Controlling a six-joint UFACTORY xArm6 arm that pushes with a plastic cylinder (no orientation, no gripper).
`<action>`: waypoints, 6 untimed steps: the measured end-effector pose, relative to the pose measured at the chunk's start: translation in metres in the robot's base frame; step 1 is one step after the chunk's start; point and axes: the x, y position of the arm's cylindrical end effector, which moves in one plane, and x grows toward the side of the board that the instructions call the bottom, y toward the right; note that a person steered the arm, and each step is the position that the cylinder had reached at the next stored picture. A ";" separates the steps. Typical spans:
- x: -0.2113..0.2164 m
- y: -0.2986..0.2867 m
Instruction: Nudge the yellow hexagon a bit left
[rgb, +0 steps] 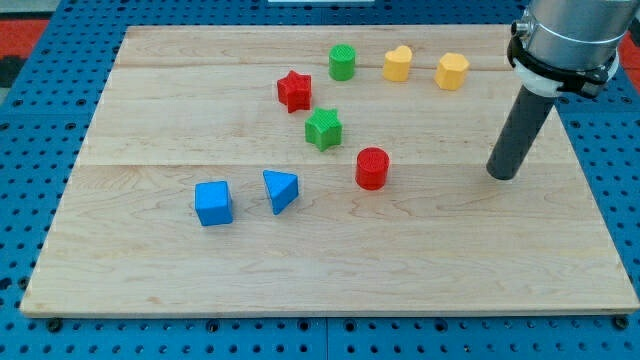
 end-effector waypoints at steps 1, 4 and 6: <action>-0.007 -0.013; -0.001 -0.012; -0.088 0.024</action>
